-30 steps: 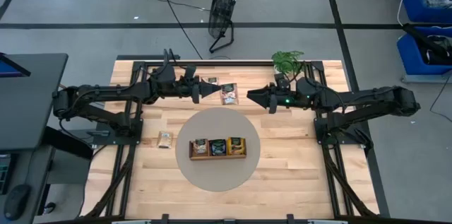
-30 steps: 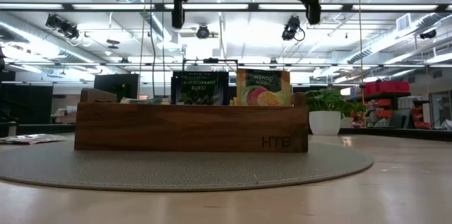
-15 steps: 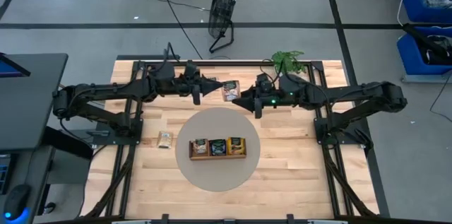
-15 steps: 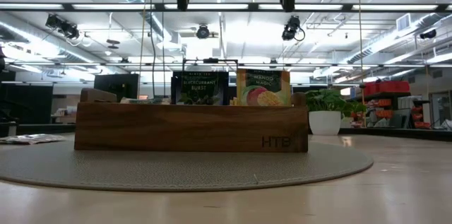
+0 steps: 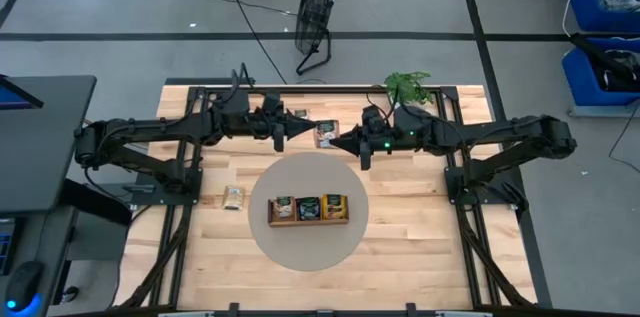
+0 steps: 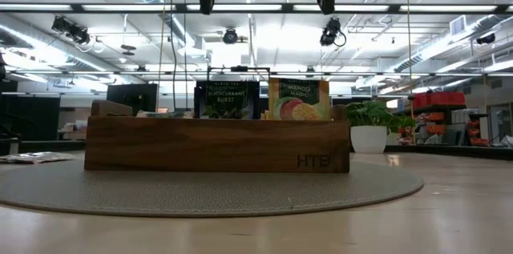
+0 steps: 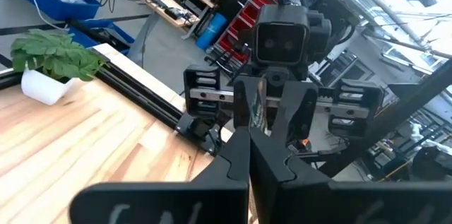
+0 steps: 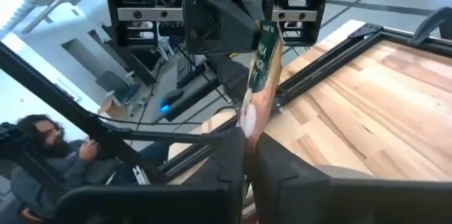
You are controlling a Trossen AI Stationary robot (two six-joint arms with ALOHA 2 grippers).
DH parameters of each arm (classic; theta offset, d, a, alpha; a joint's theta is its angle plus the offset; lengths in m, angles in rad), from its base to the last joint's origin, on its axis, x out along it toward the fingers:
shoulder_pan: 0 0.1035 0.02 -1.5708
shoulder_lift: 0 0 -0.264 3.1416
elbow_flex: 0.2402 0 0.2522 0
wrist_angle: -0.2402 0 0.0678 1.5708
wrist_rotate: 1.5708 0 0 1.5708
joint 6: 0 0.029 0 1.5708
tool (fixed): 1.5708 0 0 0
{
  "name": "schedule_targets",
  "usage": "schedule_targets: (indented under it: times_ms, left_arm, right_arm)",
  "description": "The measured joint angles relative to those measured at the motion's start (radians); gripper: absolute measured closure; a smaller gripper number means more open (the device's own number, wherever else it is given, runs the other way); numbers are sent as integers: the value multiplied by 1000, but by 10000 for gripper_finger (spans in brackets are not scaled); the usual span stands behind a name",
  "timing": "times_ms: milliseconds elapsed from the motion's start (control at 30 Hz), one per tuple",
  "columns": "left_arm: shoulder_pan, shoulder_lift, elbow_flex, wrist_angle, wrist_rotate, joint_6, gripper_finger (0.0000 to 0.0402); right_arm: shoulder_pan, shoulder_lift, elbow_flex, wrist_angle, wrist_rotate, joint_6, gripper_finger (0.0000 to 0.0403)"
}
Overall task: Pick & Place Tea
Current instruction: Put the brown tea bag into the left section of the wooden organizer
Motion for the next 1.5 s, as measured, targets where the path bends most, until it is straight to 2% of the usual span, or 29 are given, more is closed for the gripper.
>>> schedule_targets:
  times_ms: [200, 600, 933, 1033, 1167, 1500]
  left_arm:
    - [19, 0, 0, -11, 106, -27, 384]
    - [92, -15, -1, -21, 310, -72, 328]
    - [96, -4, -1, -51, 334, -19, 218]
    - [90, 5, -1, -52, 342, -10, 197]
    - [83, 17, 0, -54, 344, -2, 193]
    - [48, 96, 44, -43, 354, 0, 213]
  right_arm:
    - [0, 0, 0, -45, -6, -21, 397]
    - [2, 0, 0, -156, -153, -55, 401]
    - [3, 0, 0, -205, -160, -93, 403]
    - [2, 0, 0, -206, -158, -94, 403]
    - [2, 0, 0, -206, -157, -94, 403]
    - [2, 0, -1, -210, -156, -80, 403]
